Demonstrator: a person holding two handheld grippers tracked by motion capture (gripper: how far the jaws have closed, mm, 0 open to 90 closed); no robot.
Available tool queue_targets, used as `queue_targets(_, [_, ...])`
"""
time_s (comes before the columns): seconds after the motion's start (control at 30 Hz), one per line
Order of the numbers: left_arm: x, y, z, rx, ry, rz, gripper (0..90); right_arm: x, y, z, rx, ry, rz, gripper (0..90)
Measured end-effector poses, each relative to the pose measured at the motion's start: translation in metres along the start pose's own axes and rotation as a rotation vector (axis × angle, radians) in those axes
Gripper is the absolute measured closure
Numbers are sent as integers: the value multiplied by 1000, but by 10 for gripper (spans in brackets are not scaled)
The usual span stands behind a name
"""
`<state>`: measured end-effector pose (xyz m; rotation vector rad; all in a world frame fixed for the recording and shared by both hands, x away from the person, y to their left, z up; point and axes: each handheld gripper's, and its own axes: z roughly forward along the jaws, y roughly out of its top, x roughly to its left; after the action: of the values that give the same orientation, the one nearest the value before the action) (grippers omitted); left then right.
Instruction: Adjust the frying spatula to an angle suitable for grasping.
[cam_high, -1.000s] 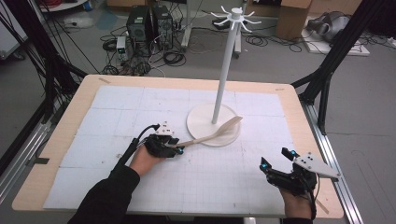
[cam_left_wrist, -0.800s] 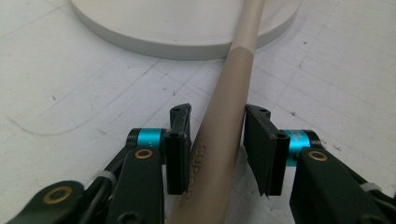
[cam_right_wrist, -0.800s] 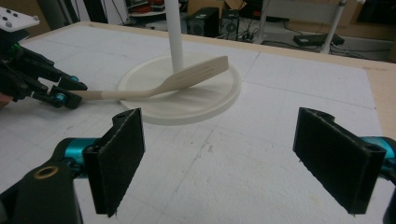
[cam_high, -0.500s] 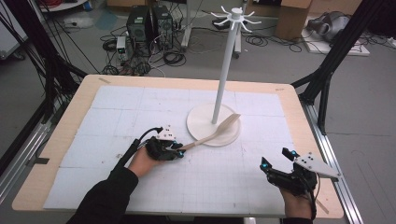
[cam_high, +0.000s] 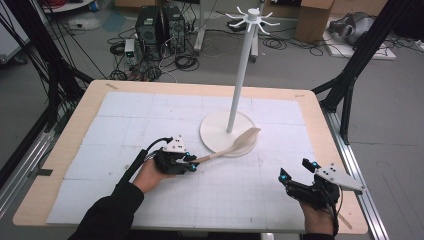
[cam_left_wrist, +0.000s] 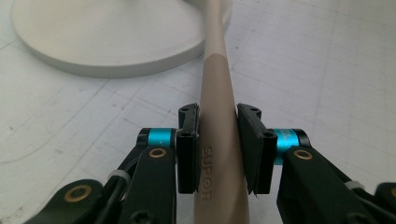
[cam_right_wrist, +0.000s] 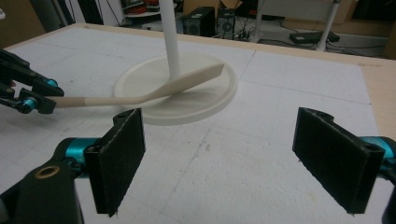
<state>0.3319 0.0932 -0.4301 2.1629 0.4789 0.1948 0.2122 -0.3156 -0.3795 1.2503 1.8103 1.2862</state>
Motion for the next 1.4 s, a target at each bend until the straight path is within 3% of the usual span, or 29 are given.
queue_targets(0.03, [-2, 0, -1, 6, 1, 16, 697, 0, 0, 0, 0, 0, 0, 156])
queue_targets(0.2, [-8, -7, -10, -44, -18, 14, 698, 0, 0, 0, -2, 1, 4, 156])
queue_targets(0.43, [-17, -16, -21, -75, -27, 32, 699, 1, 0, 2, -1, 1, 5, 156])
queue_targets(0.67, [-23, -18, -28, -81, -44, 50, 698, 2, 0, 2, 5, 4, 8, 156])
queue_targets(0.93, [-26, -29, -31, -89, -56, 37, 698, 1, -1, 2, 7, 5, 7, 156])
queue_targets(1.07, [-30, -34, -36, -116, -61, 45, 698, 2, -1, 3, 12, 4, 10, 156])
queue_targets(1.17, [-35, -36, -39, -112, -74, 76, 700, 1, -1, 4, 15, 5, 8, 156])
queue_targets(1.4, [-38, -38, -41, -110, -79, 81, 699, 2, -1, 3, 16, 7, 7, 157])
